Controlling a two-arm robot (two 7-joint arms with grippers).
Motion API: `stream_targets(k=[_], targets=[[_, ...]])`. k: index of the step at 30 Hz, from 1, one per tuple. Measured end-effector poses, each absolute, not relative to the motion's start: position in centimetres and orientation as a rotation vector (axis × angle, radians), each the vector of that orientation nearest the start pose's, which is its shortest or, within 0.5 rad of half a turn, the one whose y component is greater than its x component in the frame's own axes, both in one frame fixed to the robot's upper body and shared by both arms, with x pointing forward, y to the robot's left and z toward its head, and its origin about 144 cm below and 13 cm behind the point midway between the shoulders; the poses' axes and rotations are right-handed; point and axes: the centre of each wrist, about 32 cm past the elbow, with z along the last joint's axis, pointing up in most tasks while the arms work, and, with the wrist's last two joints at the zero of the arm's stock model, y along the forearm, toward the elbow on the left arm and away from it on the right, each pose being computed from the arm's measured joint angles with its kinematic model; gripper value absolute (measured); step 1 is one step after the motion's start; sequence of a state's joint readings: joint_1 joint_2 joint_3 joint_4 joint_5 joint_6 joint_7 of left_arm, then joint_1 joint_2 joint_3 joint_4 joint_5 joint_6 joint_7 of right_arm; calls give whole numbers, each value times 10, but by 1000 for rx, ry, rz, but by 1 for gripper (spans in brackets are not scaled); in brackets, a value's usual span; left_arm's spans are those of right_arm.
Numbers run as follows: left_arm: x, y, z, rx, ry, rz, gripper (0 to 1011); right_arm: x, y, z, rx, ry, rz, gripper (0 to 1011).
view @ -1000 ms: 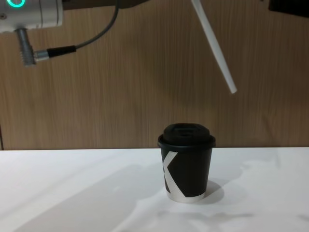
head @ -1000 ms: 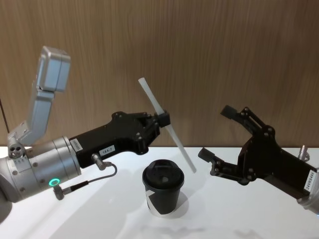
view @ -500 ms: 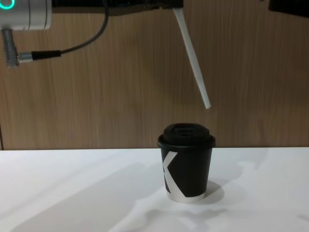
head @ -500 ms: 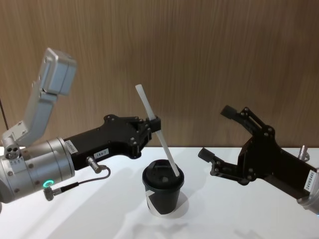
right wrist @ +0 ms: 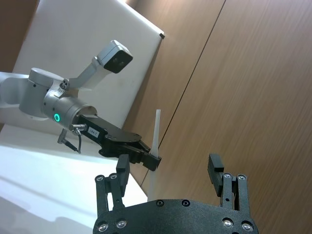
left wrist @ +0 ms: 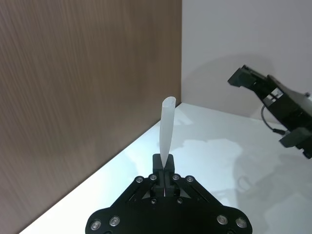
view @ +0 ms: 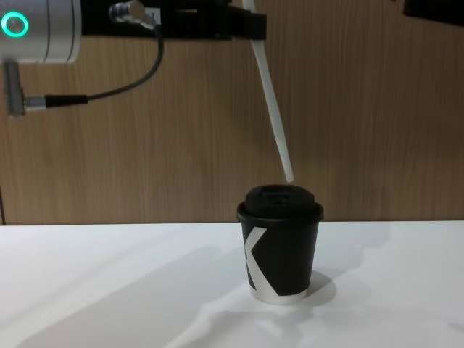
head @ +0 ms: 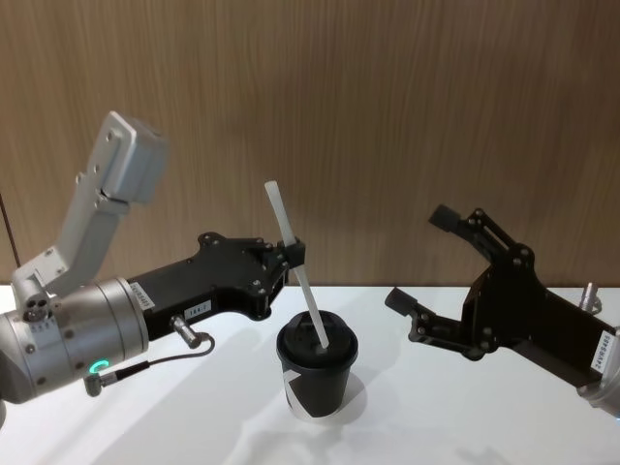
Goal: Pick up the straw with one hand, pass it to the other hand, and insert it into the cup.
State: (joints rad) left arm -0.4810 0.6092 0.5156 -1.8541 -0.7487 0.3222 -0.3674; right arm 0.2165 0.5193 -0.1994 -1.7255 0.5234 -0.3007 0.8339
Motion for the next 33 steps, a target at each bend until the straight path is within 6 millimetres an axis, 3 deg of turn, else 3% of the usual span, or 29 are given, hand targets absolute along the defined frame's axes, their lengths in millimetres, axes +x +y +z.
stream_targets(k=[33], targets=[[505, 211, 1321, 52, -117, 642, 8, 496, -295, 1270, 228, -505, -467, 1001]])
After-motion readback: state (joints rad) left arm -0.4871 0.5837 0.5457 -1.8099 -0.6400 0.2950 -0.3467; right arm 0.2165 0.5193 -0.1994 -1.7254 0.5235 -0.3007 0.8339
